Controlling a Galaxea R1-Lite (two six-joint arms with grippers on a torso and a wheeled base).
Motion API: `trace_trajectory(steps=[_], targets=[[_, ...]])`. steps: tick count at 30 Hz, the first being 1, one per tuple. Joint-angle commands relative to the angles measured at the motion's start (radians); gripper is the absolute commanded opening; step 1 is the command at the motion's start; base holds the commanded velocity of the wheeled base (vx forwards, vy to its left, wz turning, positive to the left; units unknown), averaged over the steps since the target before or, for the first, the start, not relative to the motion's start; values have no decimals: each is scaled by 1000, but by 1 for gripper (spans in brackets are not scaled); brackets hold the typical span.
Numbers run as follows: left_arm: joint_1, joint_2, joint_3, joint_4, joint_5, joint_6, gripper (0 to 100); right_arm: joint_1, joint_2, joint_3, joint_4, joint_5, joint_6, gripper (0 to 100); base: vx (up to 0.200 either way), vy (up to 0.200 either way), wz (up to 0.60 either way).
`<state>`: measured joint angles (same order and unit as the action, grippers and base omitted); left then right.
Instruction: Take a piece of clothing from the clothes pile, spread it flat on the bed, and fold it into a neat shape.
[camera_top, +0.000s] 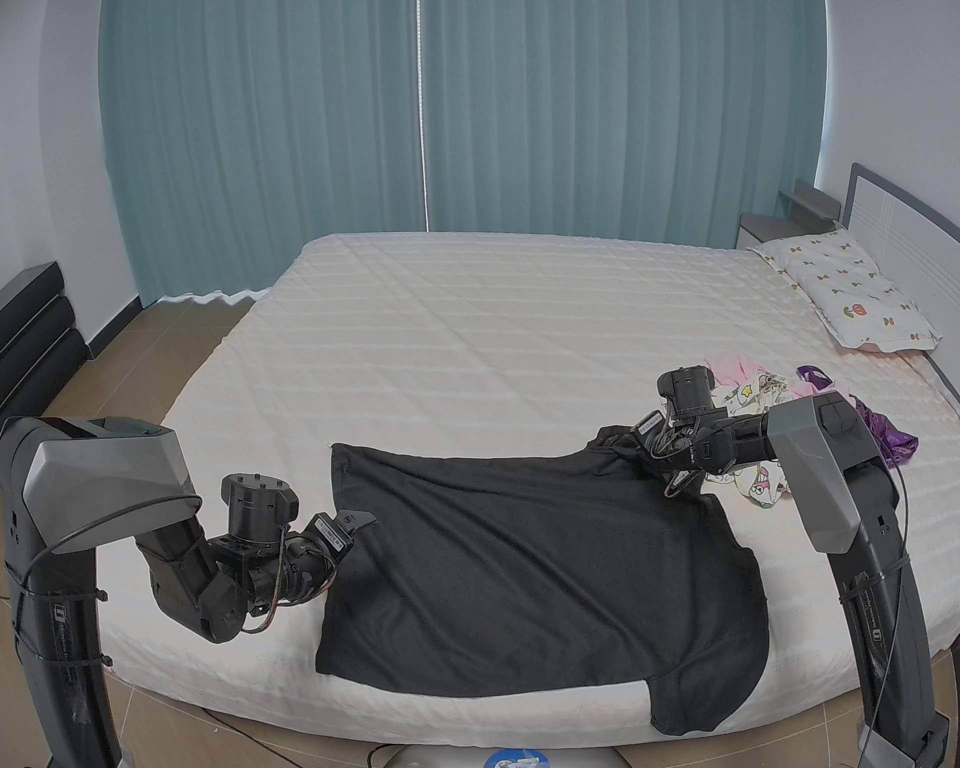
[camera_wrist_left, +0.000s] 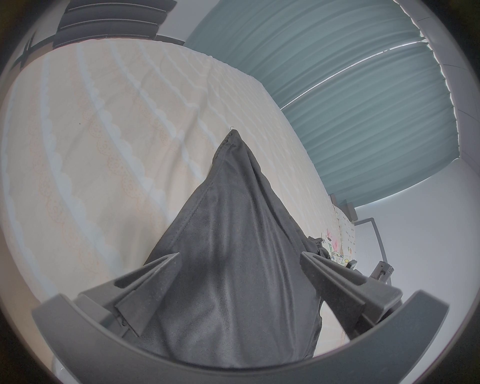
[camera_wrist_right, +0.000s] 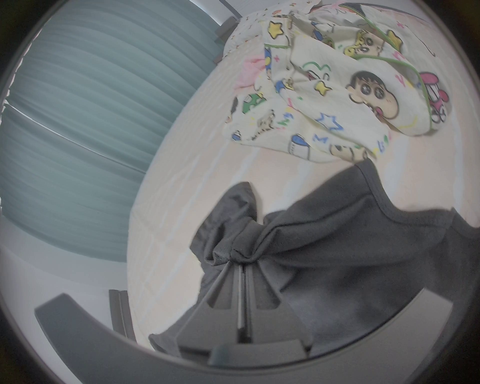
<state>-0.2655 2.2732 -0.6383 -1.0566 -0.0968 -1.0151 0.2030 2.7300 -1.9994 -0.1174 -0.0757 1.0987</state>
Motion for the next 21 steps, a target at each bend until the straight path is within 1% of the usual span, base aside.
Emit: trace_trajectory(steps=[1, 2, 5, 9, 13, 16, 18, 21], targets=[[0, 2, 0, 0, 0, 0, 100, -13, -7, -1, -42, -2, -2, 0, 0, 0, 0], [0, 2, 0, 0, 0, 0, 100, -19, -7, -1, -76, -16, -8, 0, 0, 0, 0], [0, 2, 0, 0, 0, 0, 100, -28, -7, -1, -119, -21, -22, 0, 0, 0, 0], [0, 2, 0, 0, 0, 0, 100, -50, 5, -1, -189, -22, -83, 0, 0, 0, 0], [0, 2, 0, 0, 0, 0, 100, -65, 5, -1, -243, -24, -97, 0, 0, 0, 0], [0, 2, 0, 0, 0, 0, 100, -66, 5, -1, -271, -22, -111, 0, 0, 0, 0], [0, 2, -1, 0, 0, 0, 100, -70, 8, -1, -286, -22, -142, 0, 0, 0, 0], [2, 2, 0, 0, 0, 0, 100, -68, 19, -1, -301, -22, -165, 0, 0, 0, 0]])
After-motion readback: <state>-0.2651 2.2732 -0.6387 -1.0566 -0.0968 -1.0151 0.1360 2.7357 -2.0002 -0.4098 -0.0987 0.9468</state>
